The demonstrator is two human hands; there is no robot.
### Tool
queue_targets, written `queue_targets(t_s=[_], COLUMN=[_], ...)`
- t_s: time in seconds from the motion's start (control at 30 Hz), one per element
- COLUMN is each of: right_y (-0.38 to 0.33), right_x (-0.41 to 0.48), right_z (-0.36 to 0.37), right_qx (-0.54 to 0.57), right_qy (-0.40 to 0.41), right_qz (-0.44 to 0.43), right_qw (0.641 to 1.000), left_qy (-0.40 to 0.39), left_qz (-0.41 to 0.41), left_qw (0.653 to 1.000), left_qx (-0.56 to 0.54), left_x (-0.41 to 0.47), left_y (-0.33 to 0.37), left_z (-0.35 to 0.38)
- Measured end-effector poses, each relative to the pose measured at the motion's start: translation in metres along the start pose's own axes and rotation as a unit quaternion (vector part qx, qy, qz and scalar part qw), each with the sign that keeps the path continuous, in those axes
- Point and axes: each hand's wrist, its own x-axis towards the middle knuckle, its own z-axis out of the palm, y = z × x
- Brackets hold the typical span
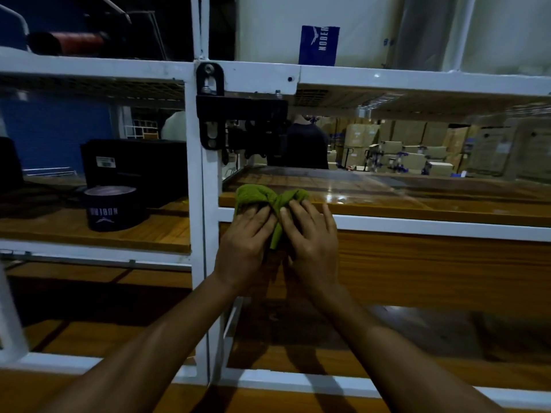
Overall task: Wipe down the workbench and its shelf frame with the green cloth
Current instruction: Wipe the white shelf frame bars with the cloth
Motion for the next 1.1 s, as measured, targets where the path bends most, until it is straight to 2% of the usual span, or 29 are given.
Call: queue_targets(t_s=[0.23, 0.6, 1.1], right_y=[0.027, 0.097, 0.181], right_x=[-0.001, -0.028, -0.064], right_z=[-0.020, -0.067, -0.118], right_qx=[0.013, 0.002, -0.032], right_qy=[0.033, 0.025, 0.035], right_qz=[-0.004, 0.038, 0.079], right_qw=[0.999, 0.999, 0.996], left_qy=[-0.005, -0.006, -0.016], left_qz=[0.013, 0.050, 0.108], left_qw=[1.000, 0.997, 0.990], left_qx=[-0.005, -0.067, -0.089], left_x=[0.007, 0.042, 0.084], left_y=[0.020, 0.093, 0.178], left_z=[0.019, 0.055, 0.104])
